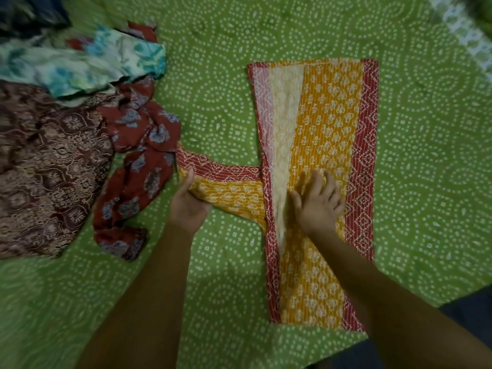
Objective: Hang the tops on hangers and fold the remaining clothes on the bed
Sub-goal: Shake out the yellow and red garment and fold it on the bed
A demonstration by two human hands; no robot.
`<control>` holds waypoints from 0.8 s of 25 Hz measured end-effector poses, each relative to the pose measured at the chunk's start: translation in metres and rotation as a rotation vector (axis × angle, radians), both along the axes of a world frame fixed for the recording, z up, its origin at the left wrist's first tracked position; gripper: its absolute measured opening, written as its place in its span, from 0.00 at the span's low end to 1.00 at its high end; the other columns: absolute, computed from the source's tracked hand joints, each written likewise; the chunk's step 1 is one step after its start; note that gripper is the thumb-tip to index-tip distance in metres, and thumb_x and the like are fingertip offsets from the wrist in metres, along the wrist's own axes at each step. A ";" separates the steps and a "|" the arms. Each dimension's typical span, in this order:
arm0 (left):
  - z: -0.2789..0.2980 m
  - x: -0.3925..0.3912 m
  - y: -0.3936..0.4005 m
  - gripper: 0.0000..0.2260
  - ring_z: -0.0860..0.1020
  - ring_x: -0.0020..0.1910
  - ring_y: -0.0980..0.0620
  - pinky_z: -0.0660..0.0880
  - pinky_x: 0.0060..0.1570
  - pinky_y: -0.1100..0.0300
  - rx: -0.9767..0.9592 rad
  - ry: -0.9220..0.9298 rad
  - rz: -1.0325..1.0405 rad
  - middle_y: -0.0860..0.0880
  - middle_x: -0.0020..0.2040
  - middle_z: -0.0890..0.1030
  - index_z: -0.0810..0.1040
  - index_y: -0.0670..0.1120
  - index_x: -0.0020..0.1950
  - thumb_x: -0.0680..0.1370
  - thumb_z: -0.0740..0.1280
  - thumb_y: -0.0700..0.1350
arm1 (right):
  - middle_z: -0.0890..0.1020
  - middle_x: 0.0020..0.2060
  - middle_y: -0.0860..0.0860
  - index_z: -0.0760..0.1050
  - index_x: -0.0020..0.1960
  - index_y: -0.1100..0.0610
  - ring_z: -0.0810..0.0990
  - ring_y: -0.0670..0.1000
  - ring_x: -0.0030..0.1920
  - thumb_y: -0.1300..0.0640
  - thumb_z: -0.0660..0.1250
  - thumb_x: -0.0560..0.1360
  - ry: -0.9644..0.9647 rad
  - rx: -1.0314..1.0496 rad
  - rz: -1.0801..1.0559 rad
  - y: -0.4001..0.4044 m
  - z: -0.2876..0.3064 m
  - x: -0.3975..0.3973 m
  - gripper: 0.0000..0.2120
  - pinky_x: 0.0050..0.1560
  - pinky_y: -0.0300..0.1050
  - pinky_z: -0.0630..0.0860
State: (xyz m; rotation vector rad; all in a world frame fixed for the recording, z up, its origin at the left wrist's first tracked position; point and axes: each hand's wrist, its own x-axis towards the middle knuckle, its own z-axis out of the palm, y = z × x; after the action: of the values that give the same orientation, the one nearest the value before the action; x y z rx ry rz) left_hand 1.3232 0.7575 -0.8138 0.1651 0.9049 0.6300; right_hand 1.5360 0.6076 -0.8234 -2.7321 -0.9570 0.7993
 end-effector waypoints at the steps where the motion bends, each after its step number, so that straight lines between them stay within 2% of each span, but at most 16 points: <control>1: 0.001 -0.009 0.001 0.32 0.80 0.57 0.45 0.79 0.50 0.47 0.019 0.031 0.006 0.45 0.58 0.81 0.71 0.46 0.67 0.66 0.78 0.46 | 0.48 0.77 0.54 0.48 0.77 0.51 0.48 0.60 0.75 0.39 0.54 0.79 0.009 0.021 0.045 0.002 0.005 -0.015 0.32 0.72 0.62 0.46; 3: 0.002 -0.024 0.003 0.39 0.78 0.61 0.44 0.77 0.53 0.44 0.055 0.073 0.060 0.44 0.64 0.77 0.63 0.49 0.75 0.67 0.76 0.42 | 0.50 0.76 0.53 0.49 0.76 0.51 0.50 0.60 0.74 0.39 0.57 0.78 0.018 0.045 0.162 0.005 0.012 -0.045 0.33 0.72 0.62 0.48; 6: 0.003 -0.041 0.005 0.39 0.77 0.62 0.44 0.79 0.51 0.47 0.058 0.215 0.210 0.44 0.65 0.77 0.62 0.48 0.75 0.68 0.74 0.35 | 0.54 0.75 0.54 0.48 0.75 0.50 0.54 0.60 0.73 0.39 0.62 0.73 0.011 0.058 0.377 0.012 0.011 -0.084 0.38 0.70 0.63 0.51; 8: 0.001 -0.056 0.005 0.42 0.79 0.60 0.46 0.79 0.52 0.46 0.136 0.405 0.328 0.47 0.64 0.77 0.60 0.52 0.75 0.67 0.75 0.32 | 0.61 0.72 0.56 0.51 0.74 0.49 0.62 0.61 0.69 0.40 0.66 0.69 -0.049 0.047 0.497 0.018 0.005 -0.105 0.40 0.67 0.64 0.58; 10: 0.000 -0.074 0.006 0.42 0.80 0.52 0.58 0.78 0.52 0.54 0.300 0.721 0.357 0.49 0.57 0.77 0.60 0.51 0.73 0.65 0.77 0.33 | 0.71 0.65 0.56 0.58 0.72 0.51 0.73 0.59 0.57 0.43 0.72 0.66 -0.219 0.049 0.625 0.027 -0.002 -0.121 0.41 0.55 0.58 0.72; 11: 0.001 -0.082 0.006 0.37 0.78 0.46 0.64 0.77 0.50 0.62 0.438 0.927 0.304 0.49 0.51 0.78 0.64 0.47 0.71 0.66 0.77 0.35 | 0.75 0.61 0.56 0.61 0.70 0.52 0.76 0.58 0.50 0.46 0.75 0.64 -0.305 0.064 0.684 0.031 -0.005 -0.126 0.40 0.48 0.54 0.75; 12: 0.001 -0.090 0.006 0.29 0.77 0.40 0.66 0.74 0.46 0.68 0.566 1.141 0.211 0.51 0.46 0.78 0.69 0.43 0.66 0.68 0.76 0.37 | 0.77 0.57 0.56 0.62 0.69 0.52 0.76 0.56 0.45 0.49 0.76 0.63 -0.376 0.101 0.736 0.036 -0.007 -0.128 0.40 0.42 0.50 0.75; 14: 0.006 -0.103 0.007 0.11 0.73 0.36 0.60 0.64 0.38 0.71 0.776 1.450 -0.025 0.49 0.40 0.78 0.78 0.40 0.54 0.73 0.72 0.40 | 0.76 0.53 0.55 0.61 0.67 0.52 0.74 0.54 0.42 0.53 0.78 0.61 -0.446 0.145 0.829 0.043 -0.013 -0.129 0.40 0.37 0.47 0.74; 15: 0.009 -0.108 0.007 0.06 0.73 0.37 0.56 0.62 0.37 0.69 0.841 1.487 -0.118 0.48 0.40 0.79 0.79 0.40 0.49 0.75 0.71 0.41 | 0.74 0.52 0.54 0.61 0.67 0.51 0.73 0.54 0.43 0.54 0.78 0.59 -0.455 0.128 0.865 0.045 -0.015 -0.129 0.41 0.37 0.47 0.74; 17: 0.008 -0.115 0.009 0.04 0.73 0.38 0.53 0.62 0.37 0.64 0.909 1.463 -0.211 0.49 0.40 0.79 0.80 0.43 0.46 0.77 0.68 0.44 | 0.72 0.52 0.54 0.58 0.68 0.51 0.73 0.55 0.46 0.50 0.77 0.61 -0.426 0.073 0.893 0.048 -0.016 -0.130 0.41 0.39 0.48 0.76; 20: 0.002 -0.119 0.011 0.07 0.75 0.44 0.51 0.65 0.41 0.61 0.975 1.470 -0.285 0.47 0.47 0.80 0.81 0.46 0.53 0.80 0.64 0.45 | 0.68 0.60 0.55 0.52 0.71 0.52 0.70 0.57 0.57 0.43 0.63 0.74 -0.277 0.016 0.816 0.059 -0.012 -0.134 0.33 0.51 0.53 0.74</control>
State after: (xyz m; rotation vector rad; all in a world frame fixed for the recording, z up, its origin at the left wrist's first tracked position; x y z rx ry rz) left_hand 1.2040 0.7687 -0.8118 1.7737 1.8313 0.5804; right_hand 1.4025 0.6667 -0.8350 -2.4279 -2.1793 0.4773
